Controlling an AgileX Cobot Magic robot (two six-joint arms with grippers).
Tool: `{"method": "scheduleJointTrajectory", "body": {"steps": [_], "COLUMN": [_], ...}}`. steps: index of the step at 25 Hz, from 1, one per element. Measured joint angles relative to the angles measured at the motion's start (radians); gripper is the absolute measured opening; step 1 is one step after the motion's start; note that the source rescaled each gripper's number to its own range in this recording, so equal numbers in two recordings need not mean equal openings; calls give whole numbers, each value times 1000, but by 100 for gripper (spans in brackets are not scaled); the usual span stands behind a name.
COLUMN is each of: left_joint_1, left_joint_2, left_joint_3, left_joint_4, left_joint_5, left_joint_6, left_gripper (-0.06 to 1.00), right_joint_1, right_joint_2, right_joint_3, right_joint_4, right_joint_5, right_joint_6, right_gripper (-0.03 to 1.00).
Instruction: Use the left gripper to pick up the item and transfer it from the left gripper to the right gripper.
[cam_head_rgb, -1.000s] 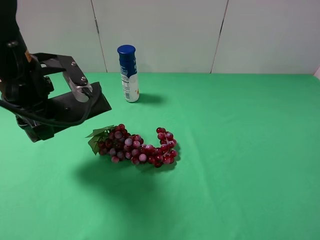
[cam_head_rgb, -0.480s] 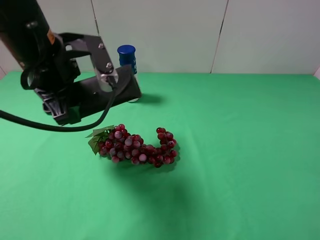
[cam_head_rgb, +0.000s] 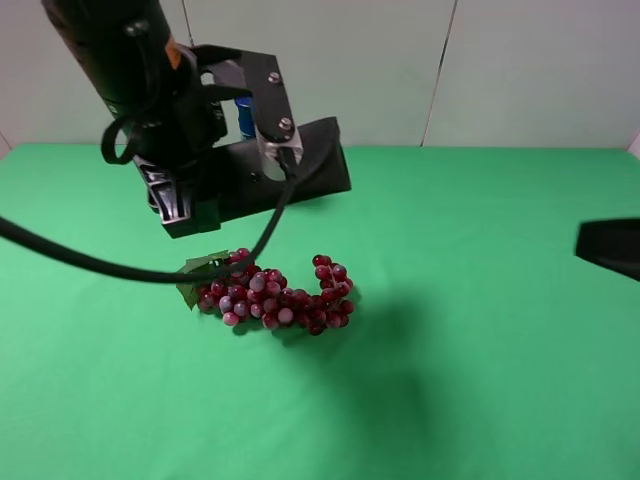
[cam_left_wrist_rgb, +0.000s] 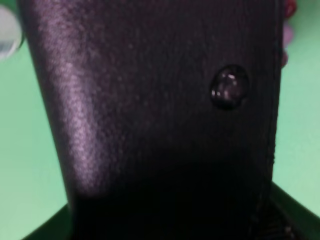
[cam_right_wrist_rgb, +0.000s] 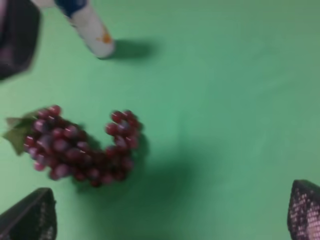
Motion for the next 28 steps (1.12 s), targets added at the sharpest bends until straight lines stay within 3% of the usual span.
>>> {"method": "scheduleJointTrajectory", "body": {"steps": [7,18,23,28], "left_joint_1": [-13,-13,-13,-22], "left_joint_2": [8,8,8,32], "left_joint_3": [-1,-1,-1,-1], "left_joint_4": [-40,-111,-159,-185], "left_joint_5": [-44,-81,-91,-94], "left_joint_6": [74,204,254,271], "left_gripper": [4,4,3,3], "right_joint_1": [0,0,0,0], "right_joint_2": [247,571,679,731], "right_joint_3": [0,-2,-4,-18], "right_joint_4": [295,822,955,1027], "right_joint_5": [-66,-30,42,118], "right_joint_6": [-322,-900,-1088,-1173], "right_gripper": [100,100,100,100]}}
